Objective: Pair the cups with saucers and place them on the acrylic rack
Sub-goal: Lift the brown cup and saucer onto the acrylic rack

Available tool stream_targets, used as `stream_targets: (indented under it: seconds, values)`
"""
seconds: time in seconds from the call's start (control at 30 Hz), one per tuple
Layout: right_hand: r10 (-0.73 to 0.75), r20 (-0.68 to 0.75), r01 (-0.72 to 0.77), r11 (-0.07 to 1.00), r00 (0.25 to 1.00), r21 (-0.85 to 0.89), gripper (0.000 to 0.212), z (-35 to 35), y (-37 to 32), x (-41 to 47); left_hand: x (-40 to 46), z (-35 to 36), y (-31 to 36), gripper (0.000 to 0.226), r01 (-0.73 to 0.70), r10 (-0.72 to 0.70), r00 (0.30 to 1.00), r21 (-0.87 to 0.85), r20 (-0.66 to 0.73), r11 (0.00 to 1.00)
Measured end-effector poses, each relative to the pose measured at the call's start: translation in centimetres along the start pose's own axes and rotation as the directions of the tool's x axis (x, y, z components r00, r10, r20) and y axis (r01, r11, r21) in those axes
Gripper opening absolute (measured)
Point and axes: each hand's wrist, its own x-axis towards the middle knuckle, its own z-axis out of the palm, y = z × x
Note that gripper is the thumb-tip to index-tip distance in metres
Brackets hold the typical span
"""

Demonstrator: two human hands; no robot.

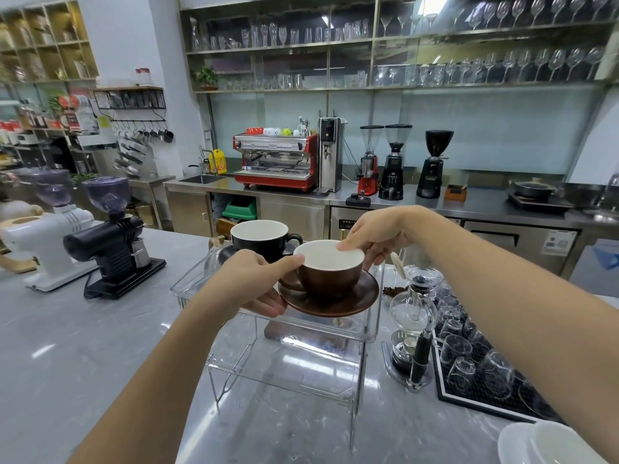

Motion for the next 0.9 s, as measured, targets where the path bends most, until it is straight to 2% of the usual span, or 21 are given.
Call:
stream_targets:
  seconds: [0.2, 0.4, 0.5, 0.63, 0.73, 0.9]
  values:
    - [-0.032, -0.142, 0.027, 0.999, 0.989, -0.038, 0.047, 0.5, -0.1, -1.1, 0.1, -0.3, -0.2, 0.057, -0.044, 0.05, 0.994, 0.06, -0.095, 0.997]
    - [-0.153, -0.383, 0.129, 0.988, 0.911, -0.087, 0.039, 0.5, 0.0, -3.2, -1.0, -1.5, 0.5, 0.047, -0.185, 0.176, 0.953, -0.016, -0.247, 0.983]
    - [-0.218, -0.462, 0.19, 0.976, 0.86, -0.107, 0.033, 0.9, 0.4, -4.8, -2.1, -1.2, 1.3, 0.036, -0.343, 0.337, 0.885, 0.04, -0.321, 0.939]
    - [-0.274, -0.48, 0.226, 0.962, 0.834, -0.156, 0.034, 1.9, 1.3, -7.4, -3.4, 0.5, 2.5, 0.023, -0.546, 0.554, 0.757, 0.13, -0.347, 0.828]
    - [-0.281, -0.504, 0.202, 0.957, 0.817, -0.206, 0.038, 2.8, 2.4, -9.7, -4.1, 2.3, 3.0, 0.02, -0.657, 0.669, 0.678, 0.158, -0.305, 0.737]
    - [-0.308, -0.599, 0.14, 0.94, 0.739, -0.311, 0.041, 4.2, 5.0, -14.2, -4.8, 5.9, 3.9, 0.018, -0.813, 0.825, 0.542, 0.15, -0.159, 0.563]
